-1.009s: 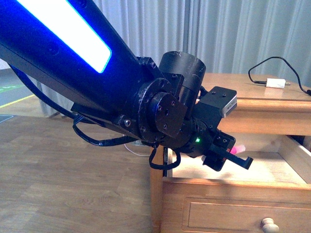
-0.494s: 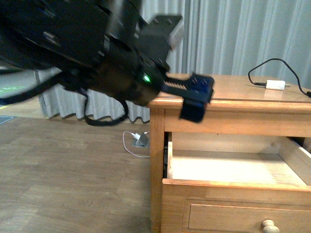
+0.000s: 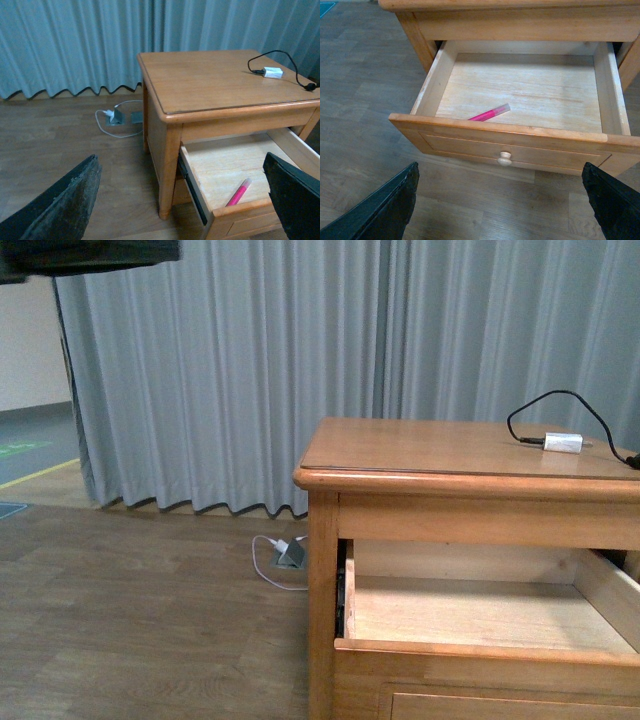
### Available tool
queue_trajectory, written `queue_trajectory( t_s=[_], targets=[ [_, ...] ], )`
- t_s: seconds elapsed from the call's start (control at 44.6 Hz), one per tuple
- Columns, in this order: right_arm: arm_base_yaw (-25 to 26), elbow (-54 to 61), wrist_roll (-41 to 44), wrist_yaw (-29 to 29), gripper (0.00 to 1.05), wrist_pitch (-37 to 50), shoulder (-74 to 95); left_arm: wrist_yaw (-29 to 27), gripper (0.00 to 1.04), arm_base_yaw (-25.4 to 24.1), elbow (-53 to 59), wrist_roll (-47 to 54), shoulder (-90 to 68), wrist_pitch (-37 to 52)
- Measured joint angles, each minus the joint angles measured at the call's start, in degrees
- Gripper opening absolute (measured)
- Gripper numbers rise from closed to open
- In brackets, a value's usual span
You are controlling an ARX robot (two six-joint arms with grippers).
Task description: Place pink marker in drawer with both arms
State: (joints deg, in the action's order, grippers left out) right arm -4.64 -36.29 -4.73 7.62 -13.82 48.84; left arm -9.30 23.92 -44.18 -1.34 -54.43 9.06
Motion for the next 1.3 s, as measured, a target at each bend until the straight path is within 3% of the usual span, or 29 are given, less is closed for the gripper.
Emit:
queue_trajectory(
  t_s=[0.179, 0.404, 0.516, 0.673, 0.92, 1.032, 1.144, 1.301],
  targets=[
    [0.0, 0.0, 0.0, -0.02, 0.96, 0.0, 0.0, -2.62, 0.99, -4.42, 8.9, -7.74, 12.48, -6.05],
    [-0.02, 0.0, 0.0, 0.0, 0.96, 0.0, 0.0, -3.5, 0.97, -4.59, 9.42, -8.96, 13.33, -5.62],
    [-0.02, 0.0, 0.0, 0.0, 0.96, 0.0, 0.0, -7.3, 0.78, -6.05, 14.62, -3.21, 16.2, 0.07],
    [-0.04, 0.0, 0.0, 0.0, 0.96, 0.0, 0.0, -3.19, 0.45, -10.99, 23.78, 0.0, 21.94, 2.84],
    [-0.04, 0.0, 0.0, 0.0, 0.96, 0.0, 0.0, 1.29, 0.04, -15.63, 31.28, 0.63, 27.74, 4.33],
    [-0.04, 0.0, 0.0, 0.0, 0.96, 0.0, 0.0, 2.67, 0.04, -17.07, 33.57, 0.9, 29.9, 4.48],
    [-0.04, 0.0, 0.02, 0.0, 0.96, 0.0, 0.0, 8.68, 0.04, -21.84, 35.58, 0.94, 32.06, 4.46],
    [-0.04, 0.0, 0.02, 0.0, 0.96, 0.0, 0.0, 9.29, 0.04, -23.71, 37.68, 0.94, 34.86, 4.15]
  ],
)
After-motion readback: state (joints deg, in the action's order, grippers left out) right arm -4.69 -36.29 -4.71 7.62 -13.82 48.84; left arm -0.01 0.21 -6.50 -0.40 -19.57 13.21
